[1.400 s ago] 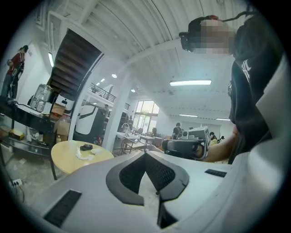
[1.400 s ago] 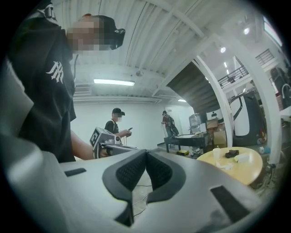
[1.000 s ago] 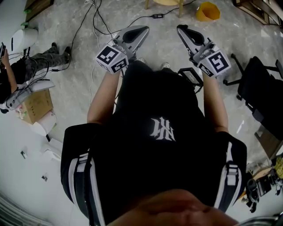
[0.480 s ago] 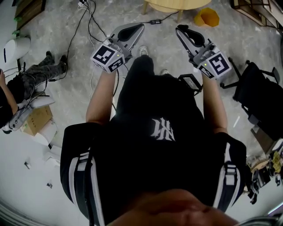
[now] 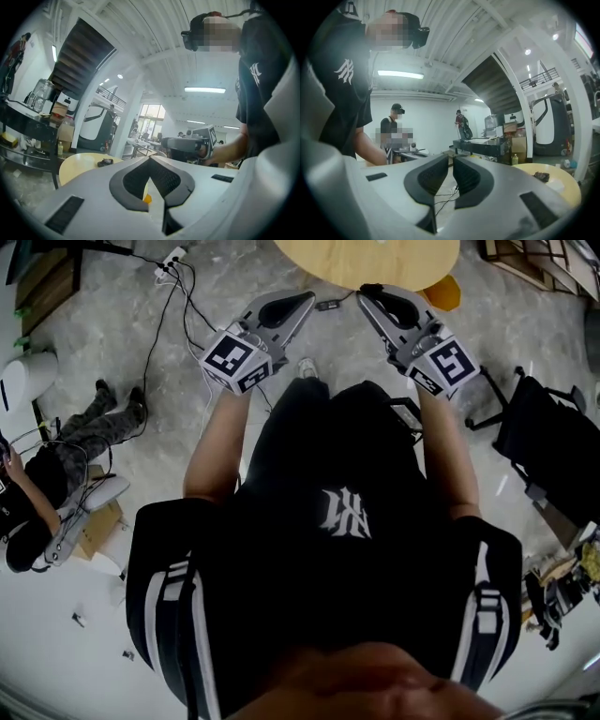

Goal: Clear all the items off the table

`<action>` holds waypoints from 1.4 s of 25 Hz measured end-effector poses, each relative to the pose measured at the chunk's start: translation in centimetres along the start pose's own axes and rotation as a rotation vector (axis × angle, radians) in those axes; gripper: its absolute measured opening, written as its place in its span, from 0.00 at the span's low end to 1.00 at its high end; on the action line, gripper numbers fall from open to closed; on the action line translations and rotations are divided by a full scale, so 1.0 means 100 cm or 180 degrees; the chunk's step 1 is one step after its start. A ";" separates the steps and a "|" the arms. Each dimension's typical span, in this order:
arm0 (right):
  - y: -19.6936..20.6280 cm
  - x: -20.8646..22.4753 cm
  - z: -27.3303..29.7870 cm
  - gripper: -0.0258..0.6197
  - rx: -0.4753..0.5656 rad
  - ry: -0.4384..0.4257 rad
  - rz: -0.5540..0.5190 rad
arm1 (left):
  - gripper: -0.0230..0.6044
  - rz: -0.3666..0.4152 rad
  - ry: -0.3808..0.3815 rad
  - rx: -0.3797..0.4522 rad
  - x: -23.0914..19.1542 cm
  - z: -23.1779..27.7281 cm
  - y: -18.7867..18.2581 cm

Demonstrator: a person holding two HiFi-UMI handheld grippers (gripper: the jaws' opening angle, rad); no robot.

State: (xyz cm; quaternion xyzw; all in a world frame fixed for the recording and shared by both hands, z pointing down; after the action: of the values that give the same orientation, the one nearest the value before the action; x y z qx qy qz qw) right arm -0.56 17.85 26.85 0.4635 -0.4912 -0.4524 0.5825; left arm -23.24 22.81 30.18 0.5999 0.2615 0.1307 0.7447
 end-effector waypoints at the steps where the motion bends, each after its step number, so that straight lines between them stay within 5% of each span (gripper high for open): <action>1: -0.001 0.002 0.000 0.09 0.0007 0.0013 -0.0012 | 0.06 -0.0006 0.0023 -0.0002 0.001 0.005 0.000; 9: -0.005 0.058 -0.005 0.09 0.0061 0.0045 0.0005 | 0.06 0.0053 0.0036 -0.0038 -0.024 0.061 -0.011; 24: 0.010 0.252 0.000 0.09 -0.0012 -0.0431 0.0004 | 0.06 0.0085 -0.0687 -0.0357 -0.107 0.189 -0.023; 30: 0.044 0.307 0.030 0.20 0.0032 -0.0524 0.0096 | 0.06 0.0099 -0.0873 -0.0487 -0.159 0.216 -0.005; 35: 0.074 0.326 0.060 0.34 -0.0102 -0.0376 0.0168 | 0.06 -0.0013 -0.0781 -0.0463 -0.185 0.220 0.016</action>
State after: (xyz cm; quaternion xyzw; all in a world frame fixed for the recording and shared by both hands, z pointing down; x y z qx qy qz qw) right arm -2.43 -13.54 39.60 0.4135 -0.5294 -0.4712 0.5716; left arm -26.39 -4.32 39.22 0.5552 0.1595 0.0734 0.8129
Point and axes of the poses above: the fingertips, and each gripper's own axes: z forward along the fingers, x to its right, y out of its underside, the point moved 10 cm from there along -z, backward along the fingers, and after that the axes turned 14 degrees about -y, right-handed, at the moved point
